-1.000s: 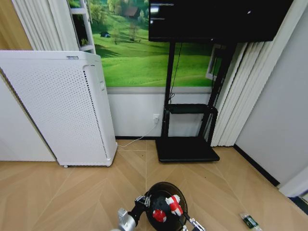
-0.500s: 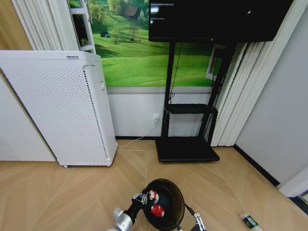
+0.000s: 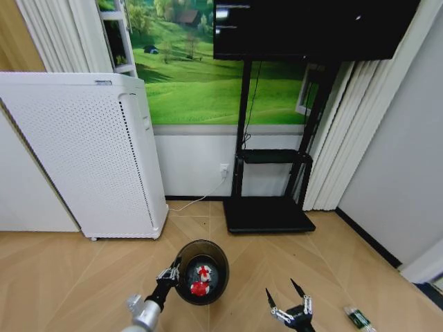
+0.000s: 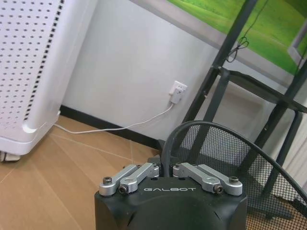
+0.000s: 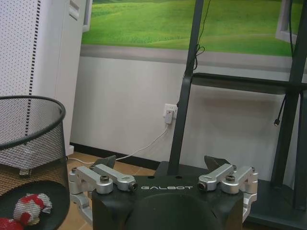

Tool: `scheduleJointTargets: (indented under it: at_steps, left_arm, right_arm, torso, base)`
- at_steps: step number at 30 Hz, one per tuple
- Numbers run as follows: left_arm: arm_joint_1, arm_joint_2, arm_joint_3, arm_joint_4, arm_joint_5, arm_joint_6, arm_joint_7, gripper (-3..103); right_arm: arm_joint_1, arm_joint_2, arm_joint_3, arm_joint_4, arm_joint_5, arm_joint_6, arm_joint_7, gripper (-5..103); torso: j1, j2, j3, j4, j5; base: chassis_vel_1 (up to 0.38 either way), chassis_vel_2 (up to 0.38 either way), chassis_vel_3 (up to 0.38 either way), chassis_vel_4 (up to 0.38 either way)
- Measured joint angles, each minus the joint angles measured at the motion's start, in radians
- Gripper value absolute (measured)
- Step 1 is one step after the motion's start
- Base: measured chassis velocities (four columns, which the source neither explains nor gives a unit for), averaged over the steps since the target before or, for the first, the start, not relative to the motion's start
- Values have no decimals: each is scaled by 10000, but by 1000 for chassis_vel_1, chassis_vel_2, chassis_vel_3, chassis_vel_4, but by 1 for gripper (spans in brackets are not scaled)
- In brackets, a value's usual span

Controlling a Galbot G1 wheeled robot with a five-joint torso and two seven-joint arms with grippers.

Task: Pick up the trash bin and place the garbage on the floor into it.

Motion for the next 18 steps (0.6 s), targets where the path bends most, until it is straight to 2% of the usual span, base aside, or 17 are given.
scheduleJointTargets:
  at_steps: [4, 6, 9, 10, 12, 14, 15, 16, 17, 18]
  left_arm:
    - [224, -23, -338, -22, -225, -52, 98, 7]
    - [517, 34, -736, -27, -761, -221, 173, 7]
    - [697, 160, -875, 64, -955, -468, 264, 7]
    - [915, 332, -874, 89, -1070, -646, 334, 7]
    - [1001, 380, -883, 135, -1073, -739, 393, 7]
    - [1064, 375, -967, 252, -1143, -943, 425, 7]
    - [1064, 375, -967, 252, -1143, -943, 425, 7]
    - [1059, 340, -999, 283, -1227, -1006, 412, 7]
    - [1000, 308, -1034, 297, -1395, -1030, 346, 7]
    - [1000, 308, -1034, 297, -1395, -1030, 346, 7]
  right_arm:
    - [60, 8, -42, -122, -1, -24, 9, 100]
    - [135, 23, -59, -297, -75, -27, 101, 100]
    - [169, 35, -26, -371, -150, -45, 282, 100]
    - [207, 35, 23, -457, -397, -120, 707, 100]
    - [253, 34, 42, -530, -542, -160, 998, 100]
    - [418, 59, 95, -790, -726, -528, 1781, 100]
    - [418, 59, 95, -790, -726, -528, 1781, 100]
    - [515, 70, 121, -932, -731, -833, 2191, 100]
    - [705, 119, 211, -1188, -697, -1362, 2803, 100]
    - [705, 119, 211, -1188, -697, -1362, 2803, 100]
  torso:
    - [0, 0, 0, 2, -3]
    - [0, 0, 0, 0, 0]
    - [0, 0, 0, -2, 0]
    - [1, 0, 0, -2, 0]
    - [1, 0, 0, 0, -2]
    - [2, 0, 0, -1, -3]
    - [2, 0, 0, -1, -3]
    - [2, 0, 1, -3, 0]
    - [2, 1, 0, 5, 9]
    - [2, 1, 0, 5, 9]
  base:
    - [-149, -141, 117, 137]
    - [-194, -178, 175, 164]
    - [-213, -191, 192, 200]
    - [-218, -209, 228, 235]
    - [-227, -214, 228, 235]
    - [-233, -252, 209, 230]
    - [-230, -252, 209, 220]
    - [-230, -191, 203, 220]
    - [-165, -132, 155, 192]
    - [-165, -132, 155, 192]
